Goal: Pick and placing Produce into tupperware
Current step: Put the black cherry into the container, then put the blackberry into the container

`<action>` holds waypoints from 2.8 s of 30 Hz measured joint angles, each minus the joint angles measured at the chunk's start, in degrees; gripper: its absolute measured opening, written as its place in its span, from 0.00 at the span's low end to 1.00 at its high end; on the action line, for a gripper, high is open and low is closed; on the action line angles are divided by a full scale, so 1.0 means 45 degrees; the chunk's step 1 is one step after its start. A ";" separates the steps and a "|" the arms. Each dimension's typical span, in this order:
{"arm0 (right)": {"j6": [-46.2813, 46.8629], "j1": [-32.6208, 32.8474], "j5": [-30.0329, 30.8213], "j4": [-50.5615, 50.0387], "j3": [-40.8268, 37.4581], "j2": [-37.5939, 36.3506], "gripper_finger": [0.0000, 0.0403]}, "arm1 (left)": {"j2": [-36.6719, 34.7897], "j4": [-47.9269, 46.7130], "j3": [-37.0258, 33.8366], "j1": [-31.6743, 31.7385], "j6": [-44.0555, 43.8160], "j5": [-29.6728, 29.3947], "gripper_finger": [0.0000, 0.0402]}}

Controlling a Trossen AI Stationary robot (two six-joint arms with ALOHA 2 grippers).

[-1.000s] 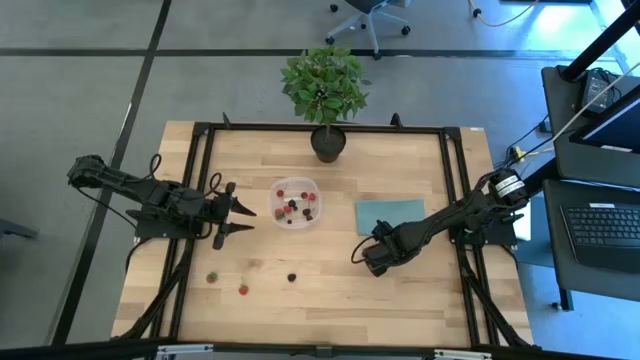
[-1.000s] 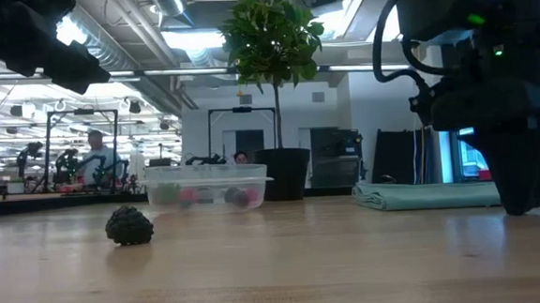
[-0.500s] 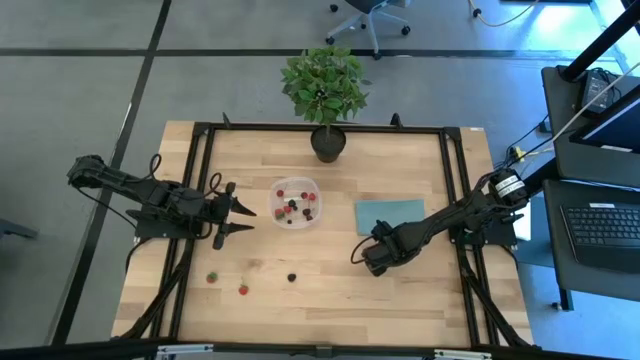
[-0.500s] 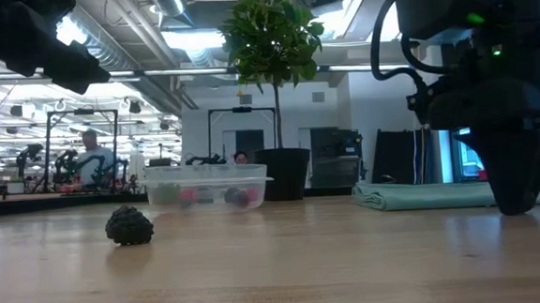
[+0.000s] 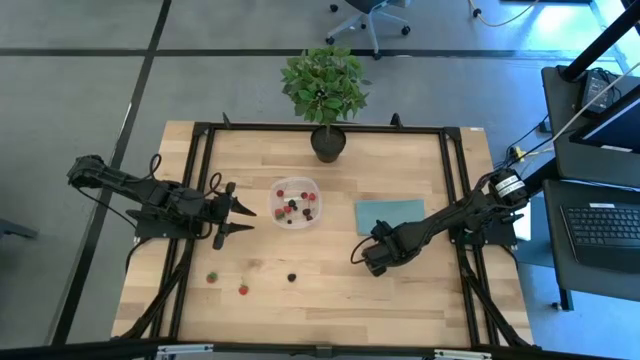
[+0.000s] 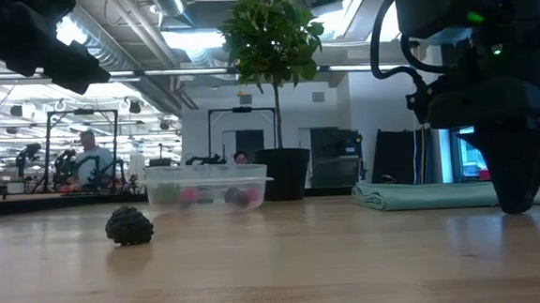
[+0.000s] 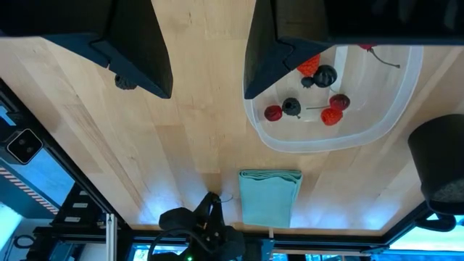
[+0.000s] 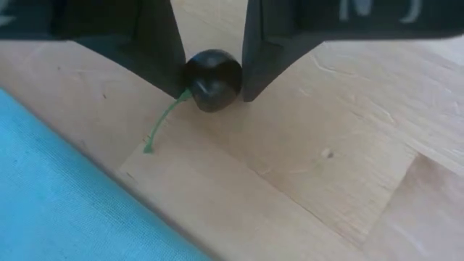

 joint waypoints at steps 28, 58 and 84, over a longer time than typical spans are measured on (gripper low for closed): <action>-0.8827 -0.2211 0.2275 0.3985 0.3853 0.0010 0.29 | 0.0000 0.0000 0.0000 0.0003 -0.0003 -0.0001 0.41; -1.3360 -0.5474 0.0174 0.6928 0.7262 0.4893 0.29 | 0.0000 -0.0053 -0.0004 -0.0001 0.0070 -0.0002 0.41; -1.3302 -0.5479 0.0184 0.5788 0.8034 0.5639 0.35 | 0.0000 -0.0194 0.0000 0.0001 0.0062 -0.0001 0.41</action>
